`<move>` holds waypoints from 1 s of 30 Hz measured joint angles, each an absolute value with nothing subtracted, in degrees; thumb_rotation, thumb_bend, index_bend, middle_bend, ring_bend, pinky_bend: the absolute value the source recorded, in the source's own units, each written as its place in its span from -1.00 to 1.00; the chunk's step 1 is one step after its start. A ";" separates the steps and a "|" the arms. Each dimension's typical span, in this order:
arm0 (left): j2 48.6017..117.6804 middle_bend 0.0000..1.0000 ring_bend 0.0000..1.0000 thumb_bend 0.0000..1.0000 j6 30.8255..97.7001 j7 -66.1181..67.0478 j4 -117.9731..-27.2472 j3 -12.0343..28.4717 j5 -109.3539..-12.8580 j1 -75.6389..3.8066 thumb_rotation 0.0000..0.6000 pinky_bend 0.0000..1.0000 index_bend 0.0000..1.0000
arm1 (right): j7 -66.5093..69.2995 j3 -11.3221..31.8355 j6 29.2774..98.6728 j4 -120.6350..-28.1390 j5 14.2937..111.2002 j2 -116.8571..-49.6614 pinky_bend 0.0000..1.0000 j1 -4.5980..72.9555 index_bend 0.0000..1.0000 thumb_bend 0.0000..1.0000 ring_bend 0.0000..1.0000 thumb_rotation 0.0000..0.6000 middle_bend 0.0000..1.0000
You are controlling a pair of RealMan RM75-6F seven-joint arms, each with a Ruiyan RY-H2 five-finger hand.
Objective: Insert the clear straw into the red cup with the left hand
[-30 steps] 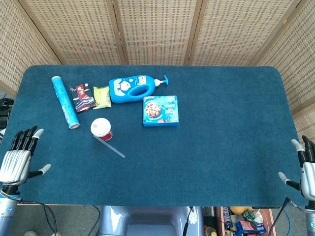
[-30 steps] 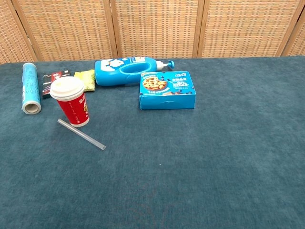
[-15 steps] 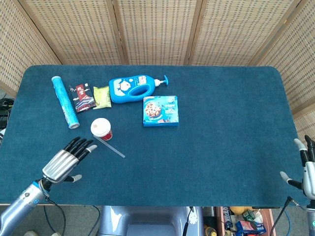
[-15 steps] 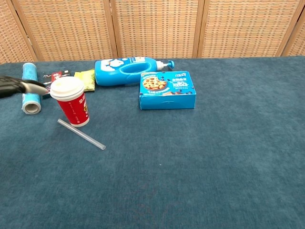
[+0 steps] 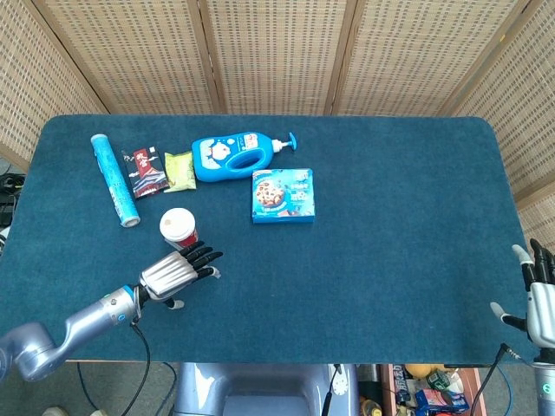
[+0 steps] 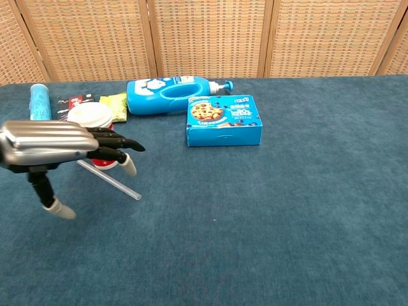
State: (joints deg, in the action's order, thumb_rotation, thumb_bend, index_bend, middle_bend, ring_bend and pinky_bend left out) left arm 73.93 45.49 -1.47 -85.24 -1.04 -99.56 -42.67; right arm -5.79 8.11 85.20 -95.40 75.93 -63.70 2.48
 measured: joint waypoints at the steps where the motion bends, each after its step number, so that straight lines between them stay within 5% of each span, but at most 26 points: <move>1: 74.90 -1.00 -1.00 -0.54 44.67 -1.73 -84.32 -0.72 -98.75 -43.36 1.00 -1.00 -0.50 | -5.93 8.11 85.04 -95.31 75.78 -63.80 -1.00 2.56 -1.00 -1.00 -1.00 1.00 -1.00; 8: 78.35 -1.00 -1.00 -0.27 42.36 -1.54 -80.62 0.47 -95.32 -45.65 1.00 -1.00 -0.30 | -6.32 8.19 84.50 -94.99 75.16 -64.07 -1.00 2.81 -1.00 -1.00 -1.00 1.00 -1.00; 30: 86.43 -1.00 -1.00 -0.27 41.58 -1.11 -70.53 0.00 -91.21 -48.20 1.00 -1.00 -0.19 | -5.52 8.14 83.28 -94.51 74.35 -63.94 -1.00 3.09 -1.00 -1.00 -1.00 1.00 -1.00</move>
